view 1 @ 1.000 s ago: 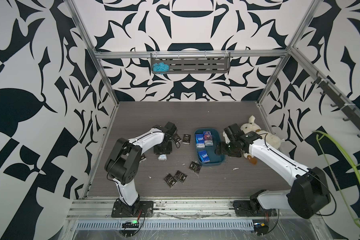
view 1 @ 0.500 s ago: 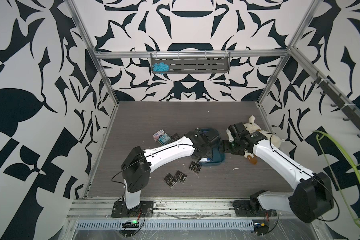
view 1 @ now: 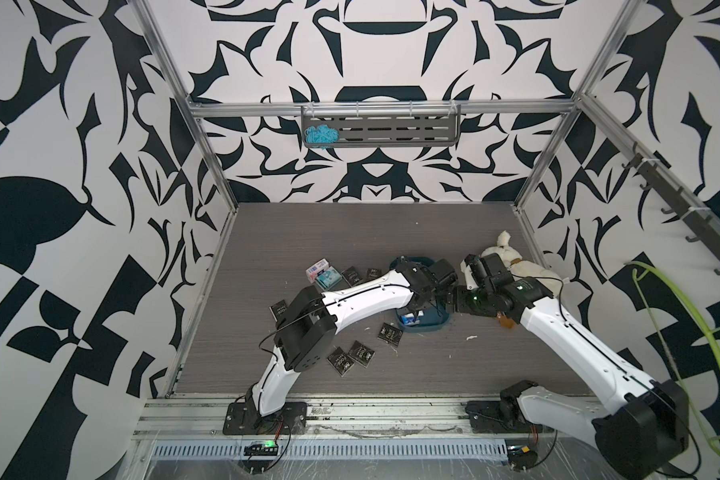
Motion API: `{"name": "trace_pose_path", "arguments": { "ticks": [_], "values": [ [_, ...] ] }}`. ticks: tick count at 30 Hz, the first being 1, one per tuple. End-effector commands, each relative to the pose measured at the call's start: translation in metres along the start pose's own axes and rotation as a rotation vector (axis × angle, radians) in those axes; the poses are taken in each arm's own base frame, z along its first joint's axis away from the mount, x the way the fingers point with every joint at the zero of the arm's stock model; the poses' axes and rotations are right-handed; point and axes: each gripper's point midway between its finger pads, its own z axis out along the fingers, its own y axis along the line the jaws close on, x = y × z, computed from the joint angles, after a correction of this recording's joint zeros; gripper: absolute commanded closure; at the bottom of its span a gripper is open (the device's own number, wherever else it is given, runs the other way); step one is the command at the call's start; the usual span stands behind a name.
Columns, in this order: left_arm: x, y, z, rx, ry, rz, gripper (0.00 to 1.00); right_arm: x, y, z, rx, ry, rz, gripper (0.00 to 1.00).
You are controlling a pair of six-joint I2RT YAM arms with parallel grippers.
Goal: Put the pocket tissues into the storage box
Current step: Place the pocket tissues in the storage box.
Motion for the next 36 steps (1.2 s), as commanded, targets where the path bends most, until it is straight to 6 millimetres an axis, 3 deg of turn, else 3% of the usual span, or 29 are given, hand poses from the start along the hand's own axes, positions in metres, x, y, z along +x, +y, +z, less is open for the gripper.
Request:
{"name": "trace_pose_path", "arguments": {
  "ticks": [1,11,16,20,29,32,36],
  "values": [
    [-0.005,0.014,0.010,-0.082,0.003,0.010,0.53,-0.004,-0.002,-0.003,0.005,-0.028,0.016,0.08],
    [0.001,0.030,0.029,-0.142,0.069,0.036,0.49,-0.005,-0.007,-0.004,0.029,-0.042,0.022,0.08],
    [-0.001,0.027,0.027,-0.138,0.073,0.042,0.33,-0.006,-0.009,-0.003,0.040,-0.039,0.022,0.08],
    [-0.008,0.023,0.013,-0.112,0.056,0.043,0.25,-0.006,-0.008,0.001,0.041,-0.023,0.023,0.08],
    [-0.056,0.023,-0.041,0.005,-0.060,0.091,0.20,-0.014,0.010,0.009,-0.013,0.041,0.035,0.11],
    [-0.077,0.040,-0.052,0.006,-0.091,0.151,0.19,-0.021,0.021,0.011,-0.043,0.031,0.054,0.12],
    [-0.104,0.079,-0.059,-0.034,-0.098,0.194,0.18,-0.028,0.033,0.017,-0.070,0.037,0.071,0.12]
  ]
}}
